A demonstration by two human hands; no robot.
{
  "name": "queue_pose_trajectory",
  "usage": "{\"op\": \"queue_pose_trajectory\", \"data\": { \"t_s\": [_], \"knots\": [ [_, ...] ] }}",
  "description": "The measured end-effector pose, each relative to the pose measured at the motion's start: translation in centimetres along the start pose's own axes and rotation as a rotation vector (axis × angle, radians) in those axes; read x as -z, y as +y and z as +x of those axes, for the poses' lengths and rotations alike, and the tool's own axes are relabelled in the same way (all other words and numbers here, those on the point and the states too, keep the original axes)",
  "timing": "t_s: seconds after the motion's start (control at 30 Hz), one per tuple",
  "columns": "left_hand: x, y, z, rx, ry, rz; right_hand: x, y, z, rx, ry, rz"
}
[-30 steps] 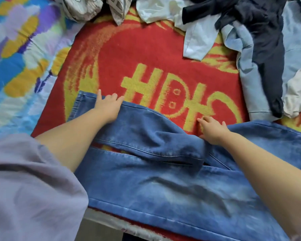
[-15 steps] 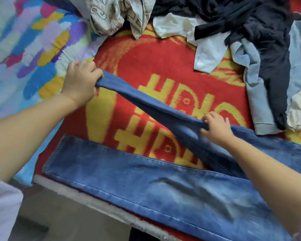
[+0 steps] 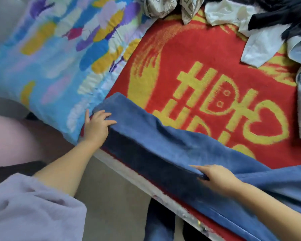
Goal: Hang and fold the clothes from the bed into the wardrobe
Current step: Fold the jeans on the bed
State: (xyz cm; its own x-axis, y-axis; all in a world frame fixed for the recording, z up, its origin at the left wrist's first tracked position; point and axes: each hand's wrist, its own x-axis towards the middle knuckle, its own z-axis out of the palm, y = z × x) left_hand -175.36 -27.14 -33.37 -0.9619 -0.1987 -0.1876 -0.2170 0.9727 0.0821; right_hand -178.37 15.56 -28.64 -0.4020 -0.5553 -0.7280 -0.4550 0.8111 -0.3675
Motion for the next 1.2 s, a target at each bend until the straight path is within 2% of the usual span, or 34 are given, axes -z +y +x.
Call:
{"op": "queue_pose_trajectory", "data": {
  "t_s": [0.07, 0.13, 0.23, 0.27, 0.33, 0.4, 0.47, 0.57, 0.63, 0.7, 0.8, 0.97, 1.1, 1.2],
  "knots": [
    [-1.7, -0.5, -3.4, 0.132, -0.243, 0.082, -3.0, -1.3, 0.8, -0.007, 0.006, -0.047],
    [-2.3, 0.3, -5.1, 0.208, -0.420, 0.176, -5.3, -1.8, 1.7, -0.006, -0.011, -0.063],
    [-2.7, 4.2, -5.4, 0.185, -0.441, 0.171, -6.5, -1.0, 2.8, -0.015, -0.171, -0.087],
    [-2.8, 6.1, -5.4, 0.130, -0.423, 0.149, -6.4, -0.7, 2.8, 0.006, -0.208, -0.104],
    [-3.3, 10.7, -5.6, -0.094, -0.362, 0.105, -5.8, 0.4, 2.0, 0.046, -0.204, -0.115],
    [-3.8, 16.6, -6.6, -0.349, -0.324, -0.013, -4.8, 3.2, 0.3, 0.038, -0.108, -0.095],
    [-3.5, 23.8, -7.7, -0.477, -0.398, -0.137, -3.2, 7.7, -2.2, -0.063, 0.054, -0.038],
    [-3.8, 34.4, -9.5, -0.448, -0.591, -0.253, -0.6, 17.1, -7.2, -0.276, 0.218, -0.059],
    [-4.8, 40.2, -10.4, -0.379, -0.638, -0.317, 0.4, 23.8, -10.4, -0.418, 0.239, -0.099],
    [-5.5, 44.3, -10.3, -0.281, -0.604, -0.370, 0.8, 29.5, -12.3, -0.517, 0.190, -0.099],
    [-6.3, 48.2, -9.2, -0.208, -0.508, -0.437, 0.3, 34.2, -13.2, -0.556, 0.084, -0.120],
    [-6.1, 49.2, -10.3, -0.178, -0.375, -0.401, -0.8, 35.6, -14.4, -0.556, 0.058, -0.312],
    [-5.0, 48.8, -14.2, -0.293, -0.173, -0.275, -0.4, 33.0, -21.1, -0.423, 0.125, -0.417],
    [-5.4, 48.5, -17.6, -0.462, -0.126, -0.108, -5.2, 31.6, -26.9, -0.331, 0.212, -0.439]
  ]
}}
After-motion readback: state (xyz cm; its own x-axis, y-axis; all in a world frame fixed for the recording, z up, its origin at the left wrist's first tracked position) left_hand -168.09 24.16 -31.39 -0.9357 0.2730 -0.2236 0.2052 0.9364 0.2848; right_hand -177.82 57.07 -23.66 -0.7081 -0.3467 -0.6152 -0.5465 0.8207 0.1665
